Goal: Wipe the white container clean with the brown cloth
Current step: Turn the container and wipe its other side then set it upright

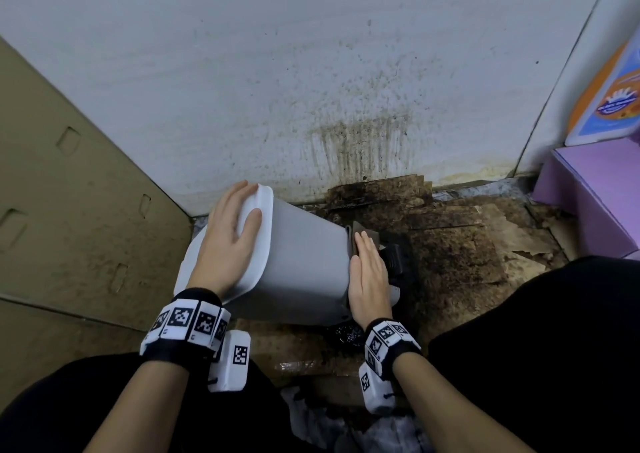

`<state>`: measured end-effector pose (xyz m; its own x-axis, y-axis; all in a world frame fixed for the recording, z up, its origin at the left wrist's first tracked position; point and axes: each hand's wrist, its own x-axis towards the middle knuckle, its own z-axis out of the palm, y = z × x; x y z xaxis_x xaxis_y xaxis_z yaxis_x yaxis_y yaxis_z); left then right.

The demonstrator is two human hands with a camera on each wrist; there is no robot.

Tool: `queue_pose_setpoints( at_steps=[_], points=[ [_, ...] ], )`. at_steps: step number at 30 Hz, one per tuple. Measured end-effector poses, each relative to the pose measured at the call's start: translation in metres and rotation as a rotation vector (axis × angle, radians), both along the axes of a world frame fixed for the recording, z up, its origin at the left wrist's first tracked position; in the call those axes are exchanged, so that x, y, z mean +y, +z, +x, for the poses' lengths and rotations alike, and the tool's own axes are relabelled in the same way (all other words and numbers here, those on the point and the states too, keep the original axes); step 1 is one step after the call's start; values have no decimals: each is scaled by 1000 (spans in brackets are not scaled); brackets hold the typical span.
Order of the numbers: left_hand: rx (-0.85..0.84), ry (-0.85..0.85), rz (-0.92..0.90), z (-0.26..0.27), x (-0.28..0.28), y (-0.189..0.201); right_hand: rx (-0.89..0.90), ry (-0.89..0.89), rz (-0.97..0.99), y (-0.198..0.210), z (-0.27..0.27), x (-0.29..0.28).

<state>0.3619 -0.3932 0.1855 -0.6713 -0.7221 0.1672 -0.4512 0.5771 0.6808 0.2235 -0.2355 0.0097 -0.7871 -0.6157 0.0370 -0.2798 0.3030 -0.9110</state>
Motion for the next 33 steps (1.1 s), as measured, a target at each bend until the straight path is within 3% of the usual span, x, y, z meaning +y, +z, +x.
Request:
queue_pose_setpoints(
  at_steps=[8,13,16,24,33],
  points=[
    [-27,14,-21,5,1,-2,-22,46,-14,40,22,-28],
    [-20,-7,-44,3,3,-5,19,240,-86,88,41,-52],
    [-19,-8,-49,2,4,-5,53,285,-142,97,45,-56],
    [-14,-33,-40,-3,6,-6,190,299,-111,82,26,-43],
    [33,-22,-23,0,2,-7,-61,109,61,9,-20,-4]
  ],
)
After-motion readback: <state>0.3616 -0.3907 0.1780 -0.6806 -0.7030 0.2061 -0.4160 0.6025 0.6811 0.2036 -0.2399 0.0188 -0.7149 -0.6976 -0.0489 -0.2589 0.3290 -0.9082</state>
